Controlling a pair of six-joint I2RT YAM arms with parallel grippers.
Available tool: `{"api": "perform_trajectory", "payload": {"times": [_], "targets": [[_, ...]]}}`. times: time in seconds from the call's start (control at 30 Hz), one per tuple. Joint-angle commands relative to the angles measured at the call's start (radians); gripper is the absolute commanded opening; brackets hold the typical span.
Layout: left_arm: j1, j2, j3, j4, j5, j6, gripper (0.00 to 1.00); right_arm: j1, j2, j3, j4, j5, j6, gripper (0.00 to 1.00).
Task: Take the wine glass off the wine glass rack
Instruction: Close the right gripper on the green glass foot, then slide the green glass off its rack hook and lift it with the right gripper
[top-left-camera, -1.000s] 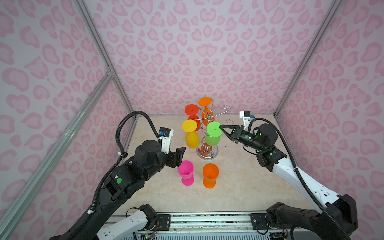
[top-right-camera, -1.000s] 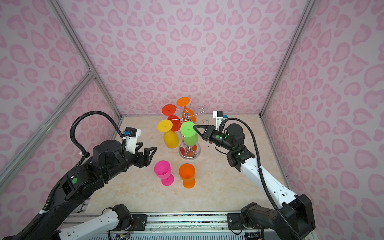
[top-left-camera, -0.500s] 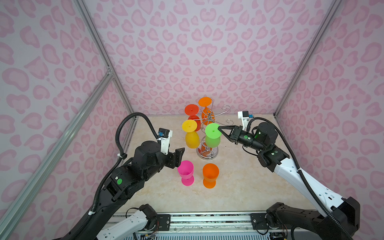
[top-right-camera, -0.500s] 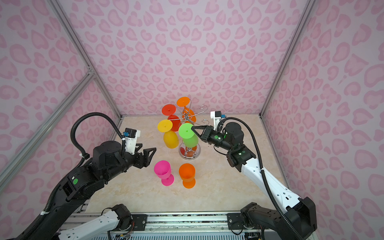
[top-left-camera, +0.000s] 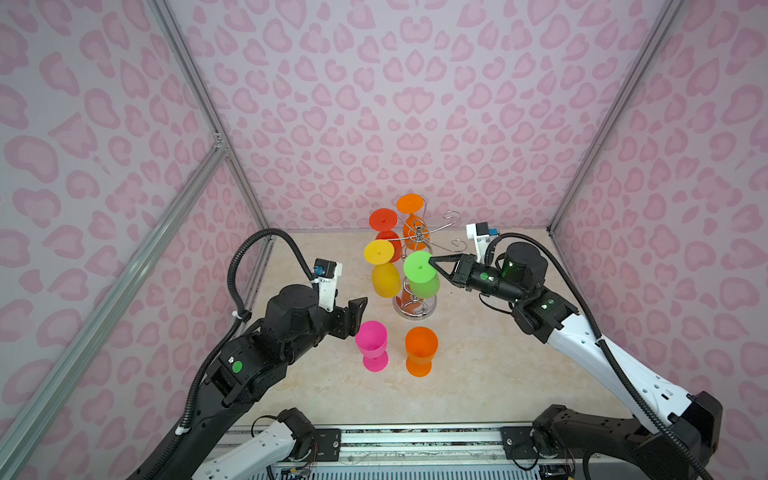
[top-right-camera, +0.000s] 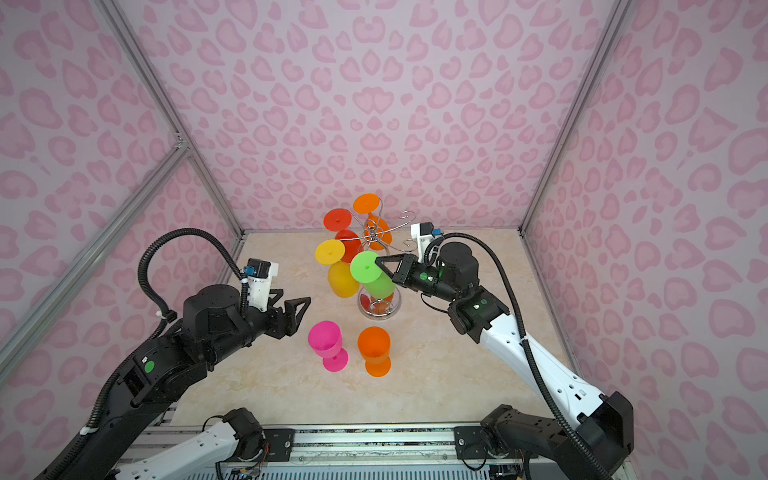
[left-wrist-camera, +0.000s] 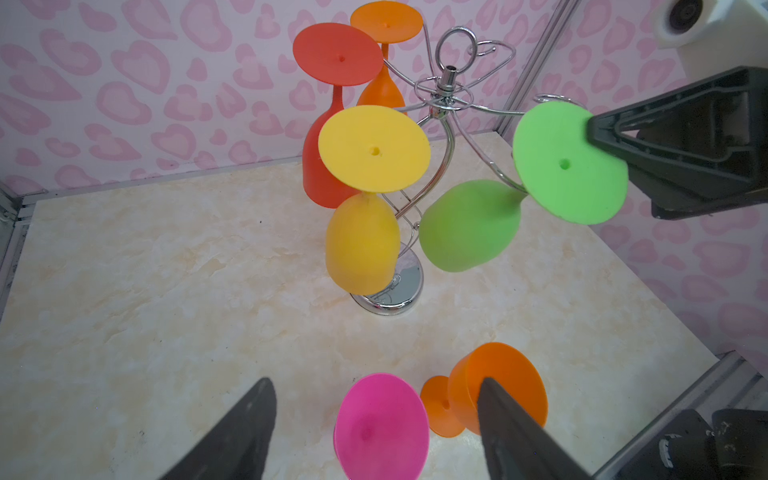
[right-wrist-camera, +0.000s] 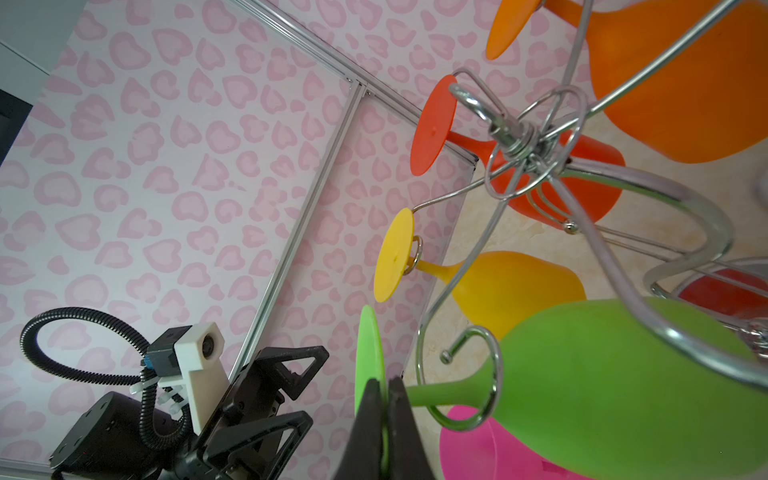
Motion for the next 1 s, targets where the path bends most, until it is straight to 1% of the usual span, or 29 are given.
{"api": "perform_trajectory", "payload": {"times": [0.0,0.6,0.77,0.97], "targets": [[0.004,-0.006,-0.005,0.029,0.008,-0.004,0.78,0.008,0.013,0.013,0.008,0.014,-0.022,0.00],[0.011,-0.026,-0.013,0.021,0.008,-0.006,0.78,0.003,0.105,0.118,-0.012,0.052,-0.052,0.00],[0.011,-0.022,-0.006,0.020,0.008,-0.002,0.78,-0.018,0.102,0.116,-0.016,0.074,-0.050,0.00],[0.015,-0.011,-0.003,0.022,0.016,0.001,0.78,-0.061,0.062,0.099,-0.025,0.079,-0.046,0.00]]}}
